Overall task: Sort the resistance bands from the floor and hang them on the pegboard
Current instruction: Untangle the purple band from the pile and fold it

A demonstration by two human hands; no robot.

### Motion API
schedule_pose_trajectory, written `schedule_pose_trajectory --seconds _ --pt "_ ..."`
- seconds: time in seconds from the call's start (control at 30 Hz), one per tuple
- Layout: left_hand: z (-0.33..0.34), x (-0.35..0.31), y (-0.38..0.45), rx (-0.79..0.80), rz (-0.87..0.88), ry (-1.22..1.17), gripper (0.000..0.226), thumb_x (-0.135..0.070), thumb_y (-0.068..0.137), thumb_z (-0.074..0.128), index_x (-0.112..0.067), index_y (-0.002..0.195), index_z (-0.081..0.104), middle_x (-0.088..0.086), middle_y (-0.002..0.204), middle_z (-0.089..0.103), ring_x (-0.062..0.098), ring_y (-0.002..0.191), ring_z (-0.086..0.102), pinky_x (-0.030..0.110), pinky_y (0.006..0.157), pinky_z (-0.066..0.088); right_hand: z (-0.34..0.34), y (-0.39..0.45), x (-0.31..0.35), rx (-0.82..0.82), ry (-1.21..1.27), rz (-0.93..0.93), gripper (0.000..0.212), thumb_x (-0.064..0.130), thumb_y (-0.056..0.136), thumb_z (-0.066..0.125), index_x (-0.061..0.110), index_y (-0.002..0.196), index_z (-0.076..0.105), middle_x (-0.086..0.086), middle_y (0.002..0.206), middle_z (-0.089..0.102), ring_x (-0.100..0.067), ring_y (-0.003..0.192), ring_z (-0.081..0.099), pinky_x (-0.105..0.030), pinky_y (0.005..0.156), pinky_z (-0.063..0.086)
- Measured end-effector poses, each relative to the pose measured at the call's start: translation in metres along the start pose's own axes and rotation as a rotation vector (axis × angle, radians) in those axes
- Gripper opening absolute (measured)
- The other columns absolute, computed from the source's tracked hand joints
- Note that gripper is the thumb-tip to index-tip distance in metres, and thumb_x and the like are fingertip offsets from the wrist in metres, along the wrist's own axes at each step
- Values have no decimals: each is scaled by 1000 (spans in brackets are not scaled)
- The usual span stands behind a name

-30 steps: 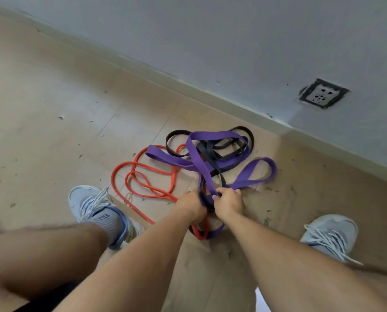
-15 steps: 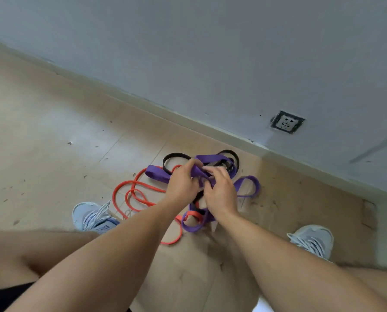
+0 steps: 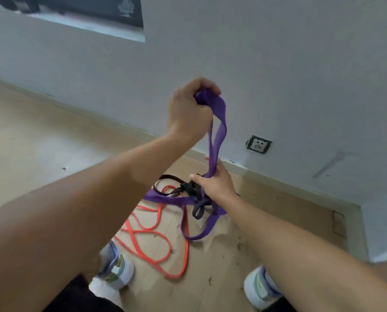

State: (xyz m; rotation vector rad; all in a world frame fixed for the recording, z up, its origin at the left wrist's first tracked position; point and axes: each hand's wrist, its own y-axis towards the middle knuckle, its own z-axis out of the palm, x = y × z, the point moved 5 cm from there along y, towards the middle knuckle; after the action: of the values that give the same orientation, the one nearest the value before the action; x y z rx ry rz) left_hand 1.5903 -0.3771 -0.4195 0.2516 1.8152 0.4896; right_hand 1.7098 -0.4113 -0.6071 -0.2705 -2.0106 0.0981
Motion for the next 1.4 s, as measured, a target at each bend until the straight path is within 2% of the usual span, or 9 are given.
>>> schedule_pose_trajectory --seconds 0.1,0.27,0.4,0.5,0.67,0.8,0.97,1.1,1.4 --pt "-27 -27 33 -29 25 -13 50 9 55 43 -23 83 69 -14 80 68 -5 73 61 20 68 56 -24 15 23 -22 21 -7 13 37 98 67 26 106 66 5 97 73 -17 88 70 -27 75 56" --pt "-80 2 62 -19 -117 312 43 6 72 50 -28 96 58 -4 95 66 15 78 62 25 60 49 -100 49 107 -184 -35 -244 18 25 100 62 21 83 64 -1 74 72 -16 68 72 -42 76 62" --pt "-89 67 54 265 -322 413 49 4 73 78 -31 95 52 12 115 67 29 86 66 41 73 58 -140 46 186 -331 -271 -596 17 29 91 62 16 80 57 -4 69 67 -23 63 67 -38 66 54" --pt "-59 93 18 544 -308 592 62 -14 68 93 -25 113 52 3 126 61 22 109 60 39 90 52 -118 27 196 -218 -537 -769 17 31 89 67 20 86 55 1 74 59 -29 72 58 -36 68 41" --pt "-28 103 -20 881 -360 830 96 -39 66 94 -10 139 40 5 134 51 18 109 47 27 86 39 -59 19 121 107 -703 -523 13 24 88 64 19 96 56 -3 84 67 -33 83 63 -41 69 49" --pt "-18 91 -30 905 -350 566 119 -53 60 93 -24 153 27 -3 153 42 16 138 44 27 102 37 -52 30 107 208 -633 -401 20 16 83 60 21 98 49 5 81 62 -24 78 59 -37 65 45" --pt "-11 87 -31 805 -194 430 58 -46 74 87 -27 123 64 -8 113 71 10 101 66 30 86 52 -45 30 116 257 -539 -485 27 16 82 63 17 104 47 2 91 59 -20 81 57 -37 69 47" --pt "-9 95 -29 853 -238 439 29 -43 81 81 -19 90 67 4 73 66 23 66 60 42 66 48 -45 30 110 253 -562 -557 32 15 81 68 17 102 43 9 90 47 -15 78 49 -30 63 37" --pt "-16 100 -40 920 -437 358 19 -30 86 77 -14 94 71 9 84 77 29 80 74 34 73 56 -50 32 99 215 -605 -611 25 24 78 79 27 89 57 12 84 58 -11 74 52 -29 66 38"
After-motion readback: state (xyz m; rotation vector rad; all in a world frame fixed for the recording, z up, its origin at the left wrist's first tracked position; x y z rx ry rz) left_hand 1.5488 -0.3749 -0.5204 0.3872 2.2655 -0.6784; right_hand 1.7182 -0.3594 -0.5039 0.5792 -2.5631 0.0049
